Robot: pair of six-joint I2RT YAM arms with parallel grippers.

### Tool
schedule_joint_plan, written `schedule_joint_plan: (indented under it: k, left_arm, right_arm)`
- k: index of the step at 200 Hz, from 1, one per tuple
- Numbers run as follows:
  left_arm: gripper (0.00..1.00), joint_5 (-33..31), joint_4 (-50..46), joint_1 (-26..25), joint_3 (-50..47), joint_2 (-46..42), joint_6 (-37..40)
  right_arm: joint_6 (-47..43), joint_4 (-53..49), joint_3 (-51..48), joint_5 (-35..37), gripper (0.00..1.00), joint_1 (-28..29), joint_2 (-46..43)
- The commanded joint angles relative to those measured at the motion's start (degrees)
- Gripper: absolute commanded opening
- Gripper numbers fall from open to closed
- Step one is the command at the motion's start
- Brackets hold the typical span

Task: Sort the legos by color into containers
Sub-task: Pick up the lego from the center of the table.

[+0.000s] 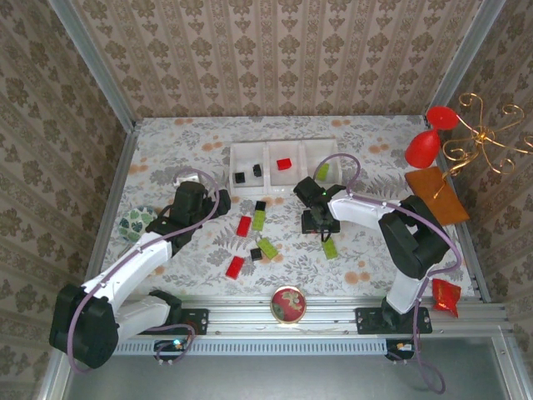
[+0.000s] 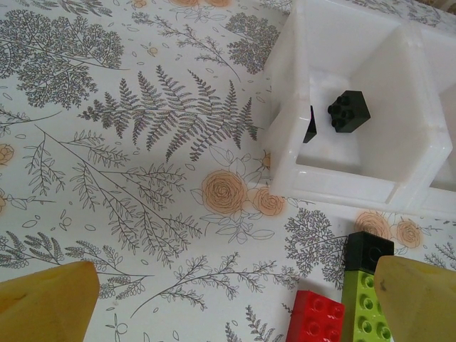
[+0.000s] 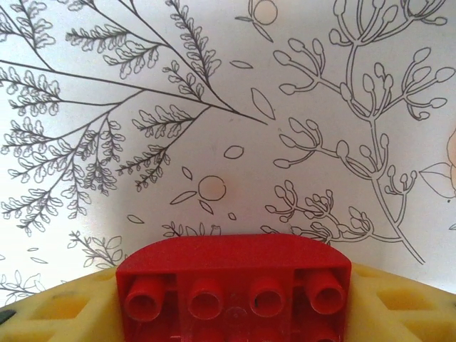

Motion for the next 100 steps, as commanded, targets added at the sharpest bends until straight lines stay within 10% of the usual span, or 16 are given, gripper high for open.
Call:
schedule_joint_plan:
  k: [1,100]
  left_arm:
    - [1.00,0.73,1.06,0.63,-0.59,-0.06,-1.35]
    - [1.00,1.21,1.22,0.79,-1.02,-0.06,-1.61]
  right_arm:
    - [0.02,-2.08,1.36,0.25,0.56,0.43,-1.49]
    - [-0.59,-1.36,6.46,1.13,0.49,0.87,-4.21]
